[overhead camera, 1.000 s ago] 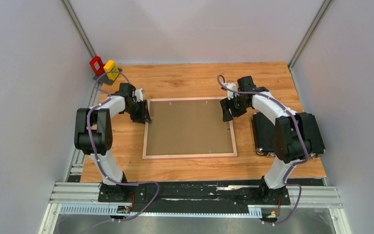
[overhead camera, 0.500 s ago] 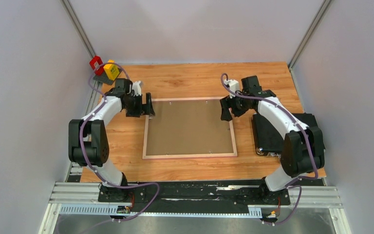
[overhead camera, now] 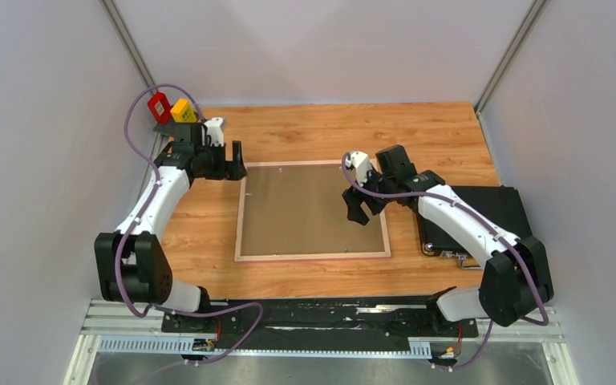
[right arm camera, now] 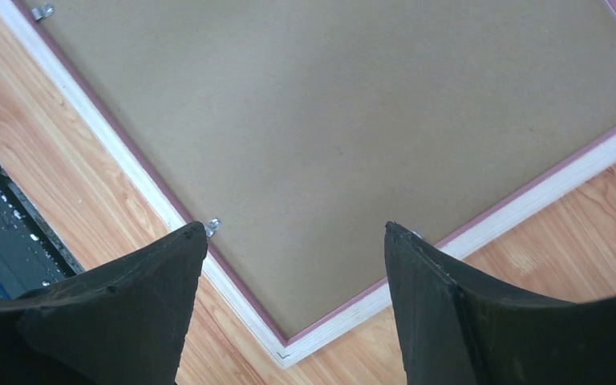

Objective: Put the photo into the frame

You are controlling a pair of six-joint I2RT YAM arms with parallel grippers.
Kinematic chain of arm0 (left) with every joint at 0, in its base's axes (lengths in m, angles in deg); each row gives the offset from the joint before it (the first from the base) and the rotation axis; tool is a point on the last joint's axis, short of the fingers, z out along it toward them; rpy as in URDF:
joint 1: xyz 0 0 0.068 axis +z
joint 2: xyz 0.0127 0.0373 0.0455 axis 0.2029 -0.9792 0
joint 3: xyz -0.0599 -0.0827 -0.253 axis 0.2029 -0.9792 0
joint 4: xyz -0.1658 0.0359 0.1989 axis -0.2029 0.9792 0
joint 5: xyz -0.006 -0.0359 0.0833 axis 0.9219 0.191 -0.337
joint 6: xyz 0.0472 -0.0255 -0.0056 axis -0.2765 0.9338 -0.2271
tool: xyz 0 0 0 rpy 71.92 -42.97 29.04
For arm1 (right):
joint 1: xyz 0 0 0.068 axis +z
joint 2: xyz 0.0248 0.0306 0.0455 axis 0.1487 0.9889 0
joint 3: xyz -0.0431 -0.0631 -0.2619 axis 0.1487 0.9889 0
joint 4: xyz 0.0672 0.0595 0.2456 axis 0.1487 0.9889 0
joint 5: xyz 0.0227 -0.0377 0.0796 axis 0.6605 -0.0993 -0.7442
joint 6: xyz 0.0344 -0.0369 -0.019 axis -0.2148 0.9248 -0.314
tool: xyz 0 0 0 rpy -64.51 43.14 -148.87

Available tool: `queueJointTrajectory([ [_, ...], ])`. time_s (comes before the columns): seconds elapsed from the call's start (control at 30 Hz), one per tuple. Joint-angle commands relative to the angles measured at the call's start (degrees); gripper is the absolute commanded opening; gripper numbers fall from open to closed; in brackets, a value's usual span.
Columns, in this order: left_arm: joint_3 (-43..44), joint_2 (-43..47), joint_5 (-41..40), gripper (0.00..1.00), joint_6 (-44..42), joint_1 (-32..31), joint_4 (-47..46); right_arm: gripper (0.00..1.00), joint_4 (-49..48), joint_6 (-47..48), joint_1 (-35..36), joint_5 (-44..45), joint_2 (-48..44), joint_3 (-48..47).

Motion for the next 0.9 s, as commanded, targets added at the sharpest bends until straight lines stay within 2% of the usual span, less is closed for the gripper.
queueJointTrajectory([
  [0.0, 3.61, 3.72, -1.98, 1.0, -3.27, -0.14, -1.15, 0.8, -2.78, 2.67, 3.18, 1.62, -2.49, 1.36],
  [0.2, 3.58, 6.11, -1.17, 1.0, -4.22, -0.12, -0.39, 0.8, -2.79, 4.9, 10.95, 6.65, -1.2, 2.73],
  [0.53, 2.34, 6.06, 0.53, 1.0, -9.1, -0.16, 4.06, 0.78, -4.87, 5.2, 23.84, 9.2, 4.08, 3.32],
  [0.87, 0.78, 6.94, -0.25, 1.0, -9.85, -0.16, 5.63, 0.73, -6.51, 4.13, 29.66, 14.63, 10.74, 2.02],
])
